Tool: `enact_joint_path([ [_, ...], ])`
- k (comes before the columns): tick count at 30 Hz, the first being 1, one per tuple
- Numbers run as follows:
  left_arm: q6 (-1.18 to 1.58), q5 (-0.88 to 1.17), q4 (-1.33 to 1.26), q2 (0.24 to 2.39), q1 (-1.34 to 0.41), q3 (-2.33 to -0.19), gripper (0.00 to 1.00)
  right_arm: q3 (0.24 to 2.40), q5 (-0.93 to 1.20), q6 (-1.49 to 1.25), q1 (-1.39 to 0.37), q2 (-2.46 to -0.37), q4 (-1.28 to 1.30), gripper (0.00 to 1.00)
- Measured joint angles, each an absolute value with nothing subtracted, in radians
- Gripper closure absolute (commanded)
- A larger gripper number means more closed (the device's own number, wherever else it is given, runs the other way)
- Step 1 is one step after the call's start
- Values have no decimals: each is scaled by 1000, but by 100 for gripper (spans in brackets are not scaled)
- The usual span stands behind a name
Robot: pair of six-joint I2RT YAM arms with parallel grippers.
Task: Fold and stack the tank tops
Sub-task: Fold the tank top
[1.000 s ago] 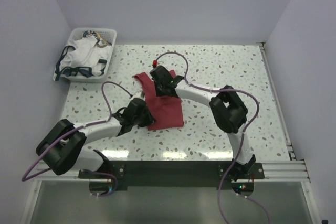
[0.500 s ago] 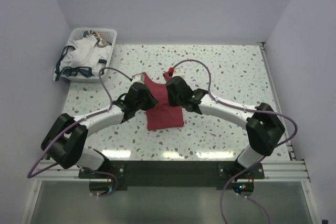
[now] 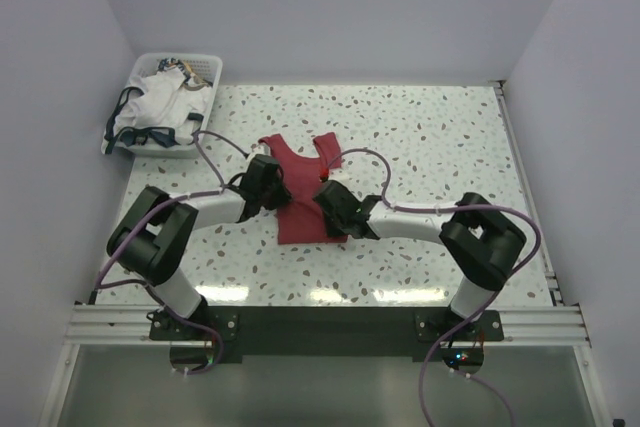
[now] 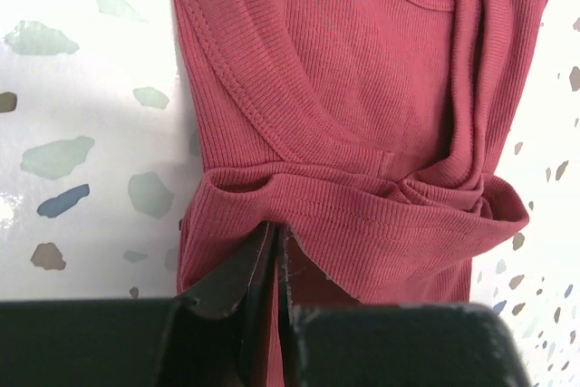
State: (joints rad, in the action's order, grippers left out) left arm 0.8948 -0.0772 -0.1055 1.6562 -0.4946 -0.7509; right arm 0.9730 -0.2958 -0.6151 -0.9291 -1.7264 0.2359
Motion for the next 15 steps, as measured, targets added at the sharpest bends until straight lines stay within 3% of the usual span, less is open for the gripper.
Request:
enact_joint_path([
  [5, 896, -66, -128, 1659, -493, -746, 80, 950, -295, -622, -930, -1723, 197, 73],
  [15, 925, -32, -224, 1578, -518, -615, 79, 811, -271, -646, -971, -1610, 143, 73],
])
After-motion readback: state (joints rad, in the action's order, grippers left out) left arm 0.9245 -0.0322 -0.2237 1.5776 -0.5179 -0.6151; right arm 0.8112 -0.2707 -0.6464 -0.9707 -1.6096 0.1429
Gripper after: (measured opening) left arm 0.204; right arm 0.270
